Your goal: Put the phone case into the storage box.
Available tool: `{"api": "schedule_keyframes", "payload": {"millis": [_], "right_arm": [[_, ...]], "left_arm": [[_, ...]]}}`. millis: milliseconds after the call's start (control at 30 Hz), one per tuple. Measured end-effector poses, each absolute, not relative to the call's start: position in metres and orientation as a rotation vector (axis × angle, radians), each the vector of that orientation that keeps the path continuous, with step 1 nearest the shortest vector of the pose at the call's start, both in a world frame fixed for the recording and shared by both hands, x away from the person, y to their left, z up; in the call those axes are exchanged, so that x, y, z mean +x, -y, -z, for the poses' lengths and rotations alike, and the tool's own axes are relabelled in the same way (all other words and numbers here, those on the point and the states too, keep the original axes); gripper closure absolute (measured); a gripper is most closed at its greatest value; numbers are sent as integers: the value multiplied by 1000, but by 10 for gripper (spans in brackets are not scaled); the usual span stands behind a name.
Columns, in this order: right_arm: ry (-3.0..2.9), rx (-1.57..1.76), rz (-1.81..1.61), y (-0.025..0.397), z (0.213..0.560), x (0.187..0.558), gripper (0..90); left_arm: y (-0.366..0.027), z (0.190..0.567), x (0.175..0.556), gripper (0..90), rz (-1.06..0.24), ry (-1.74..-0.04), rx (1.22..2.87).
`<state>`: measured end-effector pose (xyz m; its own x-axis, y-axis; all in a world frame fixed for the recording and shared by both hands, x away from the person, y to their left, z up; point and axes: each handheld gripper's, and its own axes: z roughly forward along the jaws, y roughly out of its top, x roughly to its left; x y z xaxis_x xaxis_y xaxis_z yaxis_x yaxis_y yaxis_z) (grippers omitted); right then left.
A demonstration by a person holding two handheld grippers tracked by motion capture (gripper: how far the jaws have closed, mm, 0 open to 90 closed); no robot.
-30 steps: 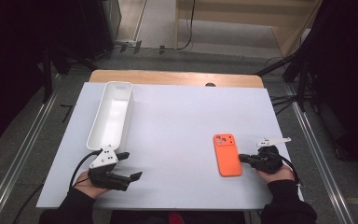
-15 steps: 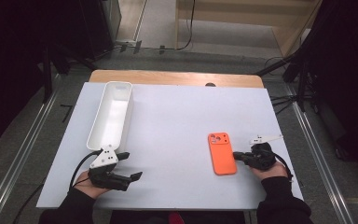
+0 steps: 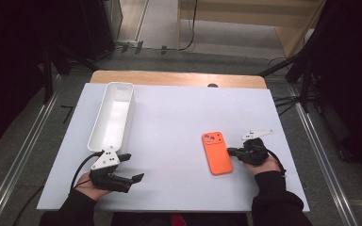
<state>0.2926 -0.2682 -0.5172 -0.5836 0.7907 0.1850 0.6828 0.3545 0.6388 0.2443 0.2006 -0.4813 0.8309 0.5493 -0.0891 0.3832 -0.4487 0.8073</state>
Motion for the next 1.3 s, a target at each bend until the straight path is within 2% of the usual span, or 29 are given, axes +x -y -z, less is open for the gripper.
{"api": "schedule_keyframes", "payload": {"millis": [833,1067,1233,1300], "right_arm": [[-2486,1265,-1055,217,519,328,881],[-2468,1275,-1052,216,519,330,880],[-2428,1297,-1081,225,515,330,806],[-2414,1301,-1100,227,512,329,747]], "left_arm": [[-202,481,244,156,-231,-688,2087],[-203,481,244,156,-229,-688,2089],[-203,481,244,156,-227,-686,2089],[-203,481,244,156,-226,-686,2089]]}}
